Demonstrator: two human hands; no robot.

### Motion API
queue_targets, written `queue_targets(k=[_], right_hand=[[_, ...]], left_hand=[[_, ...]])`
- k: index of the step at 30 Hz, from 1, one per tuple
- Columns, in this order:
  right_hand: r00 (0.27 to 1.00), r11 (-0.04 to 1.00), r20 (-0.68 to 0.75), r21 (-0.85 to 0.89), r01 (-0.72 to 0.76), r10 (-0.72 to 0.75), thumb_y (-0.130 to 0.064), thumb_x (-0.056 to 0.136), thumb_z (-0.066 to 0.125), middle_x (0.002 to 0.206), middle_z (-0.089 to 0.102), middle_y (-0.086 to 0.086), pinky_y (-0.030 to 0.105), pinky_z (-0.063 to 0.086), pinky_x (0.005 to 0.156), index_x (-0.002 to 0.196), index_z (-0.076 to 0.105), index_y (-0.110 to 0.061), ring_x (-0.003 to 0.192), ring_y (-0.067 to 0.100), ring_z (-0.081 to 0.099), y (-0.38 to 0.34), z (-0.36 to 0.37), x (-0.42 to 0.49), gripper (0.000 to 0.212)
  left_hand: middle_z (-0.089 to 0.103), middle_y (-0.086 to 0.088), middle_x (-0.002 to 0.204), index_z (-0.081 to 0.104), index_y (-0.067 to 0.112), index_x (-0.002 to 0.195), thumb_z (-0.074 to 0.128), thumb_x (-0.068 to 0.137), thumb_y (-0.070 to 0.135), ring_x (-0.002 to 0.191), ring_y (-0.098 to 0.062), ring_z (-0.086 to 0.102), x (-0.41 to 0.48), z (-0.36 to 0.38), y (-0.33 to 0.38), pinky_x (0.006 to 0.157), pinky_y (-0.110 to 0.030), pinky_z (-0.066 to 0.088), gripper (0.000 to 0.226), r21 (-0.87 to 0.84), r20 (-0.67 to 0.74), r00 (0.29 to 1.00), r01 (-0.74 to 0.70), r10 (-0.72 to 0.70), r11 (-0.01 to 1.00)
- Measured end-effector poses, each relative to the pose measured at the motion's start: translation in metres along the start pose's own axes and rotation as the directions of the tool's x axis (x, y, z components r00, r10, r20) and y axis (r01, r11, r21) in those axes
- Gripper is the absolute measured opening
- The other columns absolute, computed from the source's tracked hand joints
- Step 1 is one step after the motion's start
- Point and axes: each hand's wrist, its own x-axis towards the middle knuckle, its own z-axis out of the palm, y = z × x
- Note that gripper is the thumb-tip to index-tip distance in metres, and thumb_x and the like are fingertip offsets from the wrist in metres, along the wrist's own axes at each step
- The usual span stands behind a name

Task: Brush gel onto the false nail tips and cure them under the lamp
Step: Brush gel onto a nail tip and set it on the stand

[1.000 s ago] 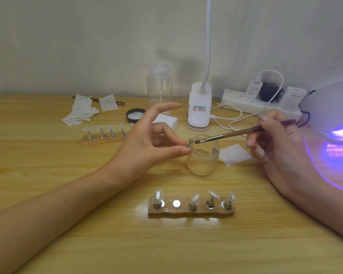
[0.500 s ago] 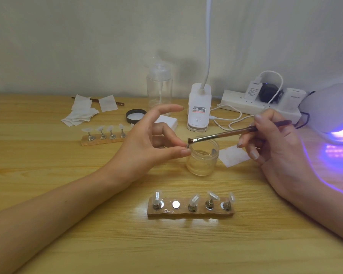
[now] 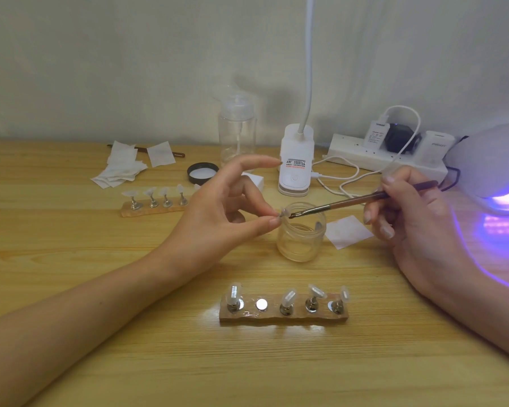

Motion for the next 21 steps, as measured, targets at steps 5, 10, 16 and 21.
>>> queue_targets(k=[5,10,16,21], right_hand=[[0.998,0.998,0.058,0.049,0.036,-0.038,-0.027,0.095,0.053,0.058,0.064,0.007,0.03,0.018,0.046,0.069,0.049,-0.025,0.035,0.01,0.036,-0.001,0.0021,0.0002,0.026],[1.0,1.0,0.001,0.009,-0.001,0.001,-0.021,0.099,0.051,0.054,0.061,0.007,0.021,0.023,0.042,0.069,0.05,-0.024,0.035,0.01,0.034,-0.0007,0.0011,0.0001,0.03],[0.996,0.999,0.08,0.039,0.024,-0.027,-0.033,0.094,0.056,0.057,0.064,0.006,0.02,0.026,0.043,0.07,0.051,-0.024,0.034,0.009,0.035,-0.0015,0.003,0.0008,0.026],[1.0,1.0,0.02,0.026,-0.005,0.005,-0.031,0.089,0.057,0.054,0.061,0.005,0.015,0.031,0.041,0.069,0.052,-0.024,0.034,0.008,0.033,-0.0016,0.0025,0.0013,0.022]], left_hand=[[0.067,0.003,0.079,0.054,0.029,0.135,0.078,0.085,0.002,0.084,-0.012,0.07,0.001,-0.0002,-0.0029,0.057,-0.045,0.042,0.062,0.057,-0.005,0.998,-0.063,0.063,0.996],[0.069,0.002,0.081,0.052,0.028,0.138,0.078,0.085,0.005,0.082,-0.01,0.068,0.0022,-0.0008,-0.0037,0.055,-0.045,0.04,0.063,0.089,0.002,0.994,-0.106,0.106,0.99],[0.071,0.003,0.082,0.051,0.026,0.139,0.077,0.084,0.009,0.086,-0.014,0.068,0.0042,-0.0019,-0.0036,0.056,-0.041,0.041,0.063,0.124,0.016,0.988,-0.152,0.151,0.981],[0.072,0.003,0.083,0.051,0.028,0.138,0.076,0.084,0.011,0.087,-0.016,0.068,0.0046,-0.0015,-0.0022,0.057,-0.044,0.041,0.062,0.16,0.02,0.982,-0.187,0.186,0.969]])
